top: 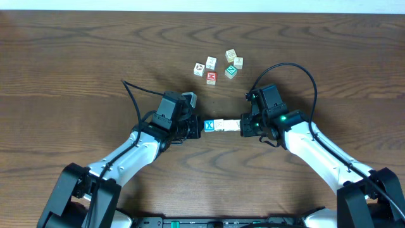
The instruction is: Lift 4 blocks
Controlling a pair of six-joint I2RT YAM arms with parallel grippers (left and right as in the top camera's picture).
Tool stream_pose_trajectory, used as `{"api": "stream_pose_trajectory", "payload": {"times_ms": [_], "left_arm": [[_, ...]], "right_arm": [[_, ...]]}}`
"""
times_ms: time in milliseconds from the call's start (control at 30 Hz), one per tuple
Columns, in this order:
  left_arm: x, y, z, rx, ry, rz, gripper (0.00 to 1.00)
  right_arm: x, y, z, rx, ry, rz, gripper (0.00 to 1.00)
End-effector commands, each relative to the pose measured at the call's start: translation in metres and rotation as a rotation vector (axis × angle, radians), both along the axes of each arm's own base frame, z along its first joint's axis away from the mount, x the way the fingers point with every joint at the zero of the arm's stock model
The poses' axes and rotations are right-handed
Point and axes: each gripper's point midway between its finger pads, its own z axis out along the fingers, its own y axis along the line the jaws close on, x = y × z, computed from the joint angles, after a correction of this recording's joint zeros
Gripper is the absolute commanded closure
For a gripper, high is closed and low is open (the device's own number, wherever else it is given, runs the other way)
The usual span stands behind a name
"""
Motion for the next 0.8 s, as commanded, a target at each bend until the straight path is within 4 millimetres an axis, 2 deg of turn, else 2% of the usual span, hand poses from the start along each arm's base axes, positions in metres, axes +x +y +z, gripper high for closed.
{"api": "stream_pose_trajectory", "payload": {"times_ms": [0,767], "left_arm": [[-0.002,-0.043,0.055,-0.179,-0.065,-0.147,0.93],[0.002,-0.046,0.063,-0.186,-0.081,-0.149,0.93]], "right_arm": [[-0.01,0.056,0.034,0.248,0.02,0.167,0.99],[-0.005,0.059,0.044,0.252,0.001,0.175,0.99]]}}
